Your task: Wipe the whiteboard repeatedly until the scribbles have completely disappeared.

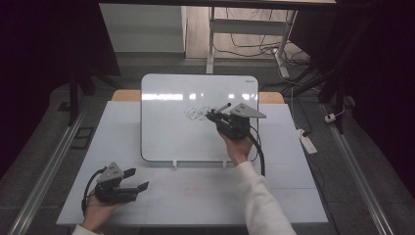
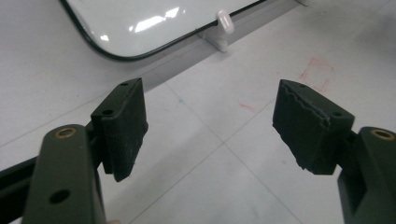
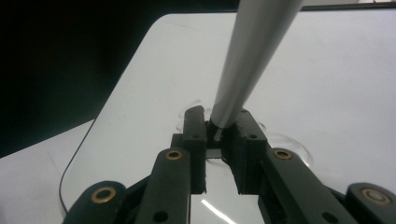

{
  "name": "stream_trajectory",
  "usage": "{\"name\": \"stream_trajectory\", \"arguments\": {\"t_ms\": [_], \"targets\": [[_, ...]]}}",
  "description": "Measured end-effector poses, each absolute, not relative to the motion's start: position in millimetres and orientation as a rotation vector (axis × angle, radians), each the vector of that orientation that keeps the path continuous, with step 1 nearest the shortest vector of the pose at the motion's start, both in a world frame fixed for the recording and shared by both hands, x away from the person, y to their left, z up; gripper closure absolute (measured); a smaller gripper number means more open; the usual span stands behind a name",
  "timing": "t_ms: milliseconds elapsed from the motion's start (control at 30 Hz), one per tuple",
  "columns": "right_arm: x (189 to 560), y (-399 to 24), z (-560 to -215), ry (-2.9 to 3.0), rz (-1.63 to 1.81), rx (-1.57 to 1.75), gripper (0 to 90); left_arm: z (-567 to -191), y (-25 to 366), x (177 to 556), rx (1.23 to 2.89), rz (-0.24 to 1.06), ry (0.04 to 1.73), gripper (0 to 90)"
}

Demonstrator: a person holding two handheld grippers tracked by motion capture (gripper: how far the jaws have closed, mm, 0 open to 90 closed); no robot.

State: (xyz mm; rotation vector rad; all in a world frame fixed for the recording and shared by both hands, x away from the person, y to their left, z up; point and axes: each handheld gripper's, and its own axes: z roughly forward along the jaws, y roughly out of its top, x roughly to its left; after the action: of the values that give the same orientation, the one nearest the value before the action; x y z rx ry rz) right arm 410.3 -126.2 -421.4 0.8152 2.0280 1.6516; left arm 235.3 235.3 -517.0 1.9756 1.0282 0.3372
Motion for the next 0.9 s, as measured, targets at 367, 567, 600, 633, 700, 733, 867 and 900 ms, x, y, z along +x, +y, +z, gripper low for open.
{"name": "stream_trajectory", "arguments": {"t_ms": [367,567,600,633,700,733,867,900], "targets": [[448,-87,-415,2.007,1.605,0.859,77.1,-519,239,238,1.961,0.33,1.035,26.7],[457,-65,-424,2.056,1.582,0.839,77.1,-520,240,238,1.965,0.334,1.043,26.8],[456,-61,-426,2.071,1.578,0.829,77.1,-520,239,238,1.967,0.334,1.043,26.8],[455,-57,-428,2.093,1.571,0.805,77.1,-520,239,238,1.967,0.335,1.044,26.9],[451,-52,-428,2.115,1.537,0.759,77.2,-520,238,238,1.972,0.335,1.042,26.9],[453,-54,-425,2.087,1.507,0.77,77.2,-520,237,238,1.972,0.335,1.042,26.9],[455,-61,-421,2.026,1.53,0.85,77.2,-520,236,237,1.973,0.338,1.043,26.9],[453,-58,-422,2.055,1.521,0.829,77.2,-520,236,238,1.973,0.338,1.043,26.9]]}}
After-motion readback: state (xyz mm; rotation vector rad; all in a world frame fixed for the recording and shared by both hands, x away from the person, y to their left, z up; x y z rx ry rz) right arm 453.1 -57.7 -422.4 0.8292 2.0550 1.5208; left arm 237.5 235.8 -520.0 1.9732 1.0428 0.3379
